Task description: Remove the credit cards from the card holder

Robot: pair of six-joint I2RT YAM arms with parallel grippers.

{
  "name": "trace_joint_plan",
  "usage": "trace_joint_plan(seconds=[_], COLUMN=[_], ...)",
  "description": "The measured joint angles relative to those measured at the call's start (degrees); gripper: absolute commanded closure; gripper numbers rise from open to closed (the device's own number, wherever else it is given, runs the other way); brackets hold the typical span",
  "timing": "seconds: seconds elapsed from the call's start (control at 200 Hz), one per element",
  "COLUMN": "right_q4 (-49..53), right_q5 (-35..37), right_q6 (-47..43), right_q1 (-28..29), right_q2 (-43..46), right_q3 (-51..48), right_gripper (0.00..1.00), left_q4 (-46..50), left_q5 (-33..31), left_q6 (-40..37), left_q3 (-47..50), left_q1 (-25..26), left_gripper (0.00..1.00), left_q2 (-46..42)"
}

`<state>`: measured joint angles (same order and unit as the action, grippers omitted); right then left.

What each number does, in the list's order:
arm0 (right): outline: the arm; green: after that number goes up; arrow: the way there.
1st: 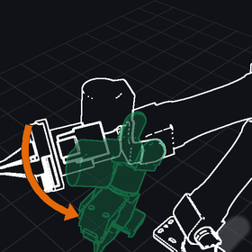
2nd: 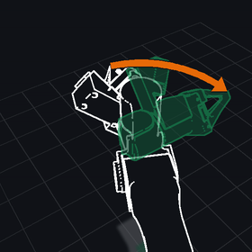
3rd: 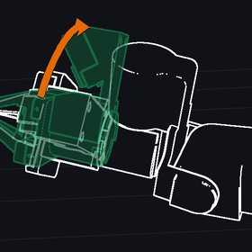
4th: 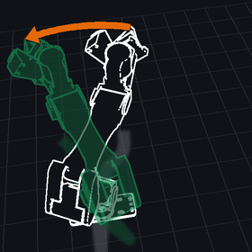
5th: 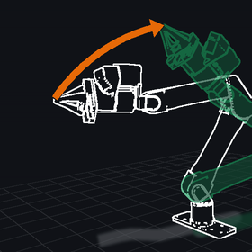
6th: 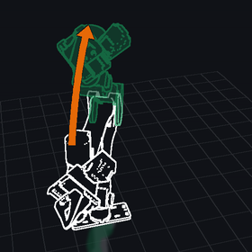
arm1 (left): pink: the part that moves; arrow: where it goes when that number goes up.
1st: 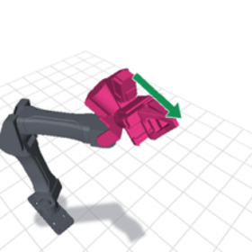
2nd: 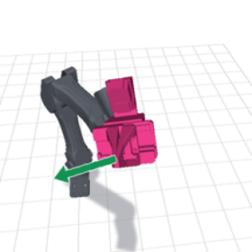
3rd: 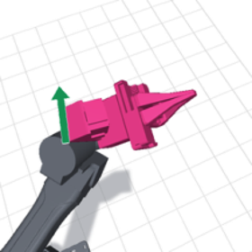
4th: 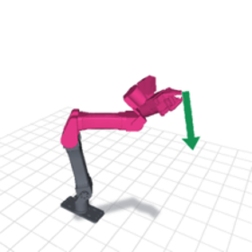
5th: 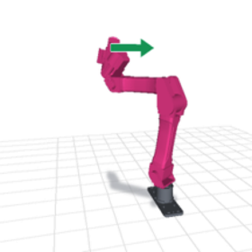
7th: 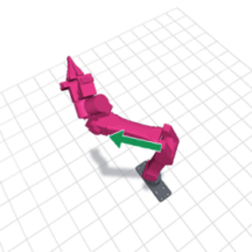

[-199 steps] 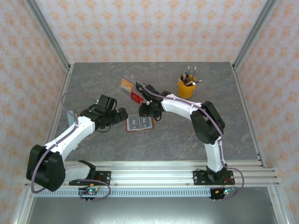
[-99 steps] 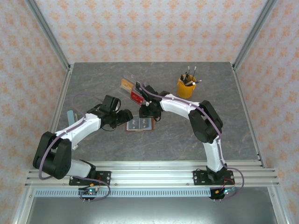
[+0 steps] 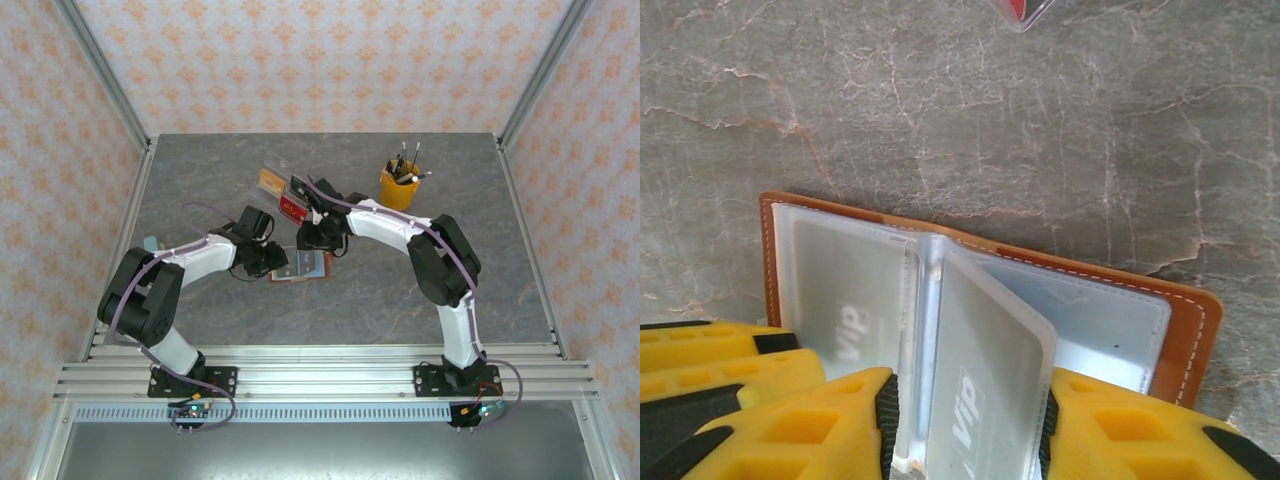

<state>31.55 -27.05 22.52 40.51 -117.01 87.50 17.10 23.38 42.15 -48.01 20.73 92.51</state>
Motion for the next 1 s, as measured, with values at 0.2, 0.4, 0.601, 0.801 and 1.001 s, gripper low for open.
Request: trace_joint_plan(seconds=[0.2,0.4,0.601,0.801,1.001], right_q4=[-0.55,-2.54,-6.73,-12.83,-15.50], right_q5=[-1.62,-6.10,-13.05,-18.49,-20.26], right_q6=[0.26,1.36,4.07,7.96,9.73], right_q1=[-0.48,-2.25,-2.64,-2.69,-2.69], right_q2=[1.05,2.75,2.89,2.89,2.89], right_q3=[-0.87,-2.91,-5.29,-6.95,-7.30], right_gripper=[0.63,0.65,0.65,0.64,0.62], left_q4=[0.00,0.00,-0.04,-0.39,-1.20], left_q5=[-0.42,-1.05,-1.09,-1.09,-1.09], left_q6=[0.04,0.04,0.28,0.90,1.38], left_q3=[-0.31,-0.33,-0.33,-0.33,-0.31], left_q1=[0.00,0.00,0.00,0.00,0.00], left_gripper=[0.73,0.74,0.74,0.74,0.74], left_q2=[0.66,0.66,0.66,0.66,0.66])
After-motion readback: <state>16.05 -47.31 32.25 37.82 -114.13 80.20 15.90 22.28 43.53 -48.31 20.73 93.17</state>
